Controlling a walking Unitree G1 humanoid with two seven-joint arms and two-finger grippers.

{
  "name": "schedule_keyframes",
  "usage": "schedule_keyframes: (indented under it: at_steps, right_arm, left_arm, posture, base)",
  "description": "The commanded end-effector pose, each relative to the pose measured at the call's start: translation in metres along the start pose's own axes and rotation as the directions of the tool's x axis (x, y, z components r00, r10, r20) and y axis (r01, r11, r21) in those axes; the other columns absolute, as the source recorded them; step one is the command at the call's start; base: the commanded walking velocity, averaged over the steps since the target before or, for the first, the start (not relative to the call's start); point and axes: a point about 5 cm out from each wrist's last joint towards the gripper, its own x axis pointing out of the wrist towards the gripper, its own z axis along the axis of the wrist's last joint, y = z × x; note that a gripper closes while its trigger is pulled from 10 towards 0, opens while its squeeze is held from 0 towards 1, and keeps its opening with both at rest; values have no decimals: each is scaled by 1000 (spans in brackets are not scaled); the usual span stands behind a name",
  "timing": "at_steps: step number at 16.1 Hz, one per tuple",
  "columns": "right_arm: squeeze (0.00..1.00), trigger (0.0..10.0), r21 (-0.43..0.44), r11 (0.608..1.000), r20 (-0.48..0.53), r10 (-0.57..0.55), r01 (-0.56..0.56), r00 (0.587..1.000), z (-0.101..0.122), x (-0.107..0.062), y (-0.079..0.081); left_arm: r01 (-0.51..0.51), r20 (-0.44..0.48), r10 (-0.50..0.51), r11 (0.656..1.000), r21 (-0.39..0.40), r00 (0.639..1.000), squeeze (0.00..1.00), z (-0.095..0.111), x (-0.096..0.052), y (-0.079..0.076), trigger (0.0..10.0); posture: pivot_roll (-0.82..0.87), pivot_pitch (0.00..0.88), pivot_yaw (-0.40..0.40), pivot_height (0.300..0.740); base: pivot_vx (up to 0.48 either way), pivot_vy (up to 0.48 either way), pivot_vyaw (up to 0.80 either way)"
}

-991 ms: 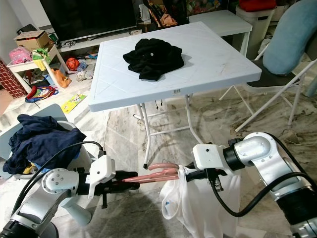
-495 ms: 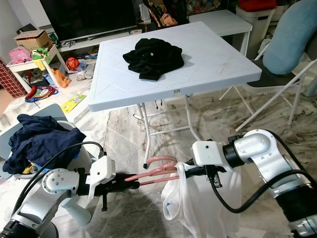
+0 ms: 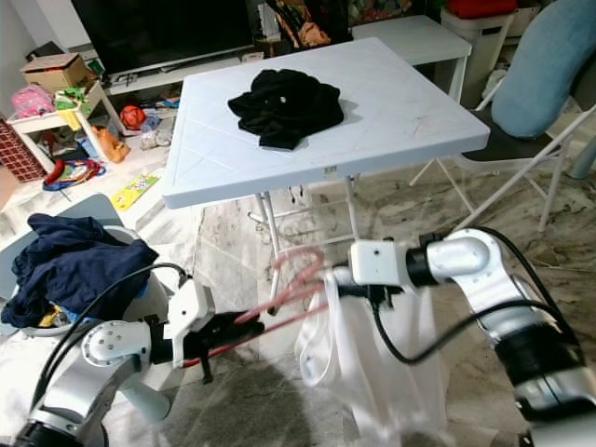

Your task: Hang hanger

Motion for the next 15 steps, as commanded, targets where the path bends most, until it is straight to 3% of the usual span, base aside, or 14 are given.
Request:
schedule_keyframes:
  at_steps: [1,4,7,10,12,14,15]
  right_arm:
    - [1000,10000,-41,999,-4,-20,19,1000,3,1,-6]
    - [1000,10000,-72,984,-61,-169,164,984,-2,4,-22]
    - [1000,10000,-2,934,-82,-356,357,931,-7,4,-37]
    - [1000,10000,49,891,-106,-445,452,889,-14,10,-34]
    - [1000,10000,89,841,-117,-523,534,844,-17,12,-35]
    - [1000,10000,138,819,-129,-543,557,830,-19,12,-34]
    - [1000,10000,207,812,-133,-530,546,838,-22,12,-30]
  left_arm:
    - [-104,70,104,995,-5,992,0,10,-9,13,0]
    - [-176,104,178,984,-36,978,0,12,-9,17,0]
    - [-210,123,216,976,-60,969,0,13,-9,19,0]
    - [-250,126,260,964,-86,957,0,13,-10,23,0]
    - [-243,126,252,967,-82,959,0,13,-9,23,0]
    - [-242,127,250,967,-78,960,0,14,-7,25,0]
    - [-252,131,261,964,-80,956,0,15,-7,27,0]
  posture:
    - [-202,0,115,740]
    - [-198,0,106,740]
    - [-195,0,100,740]
    - [-195,0,105,740]
    - [-197,0,111,740]
    - [-197,0,110,740]
    - [-197,0,110,740]
  base:
    - [0,0,0]
    - [0,0,0]
    - [0,0,0]
    - [0,0,0]
    - [0,0,0]
    - [0,0,0]
    - [0,0,0]
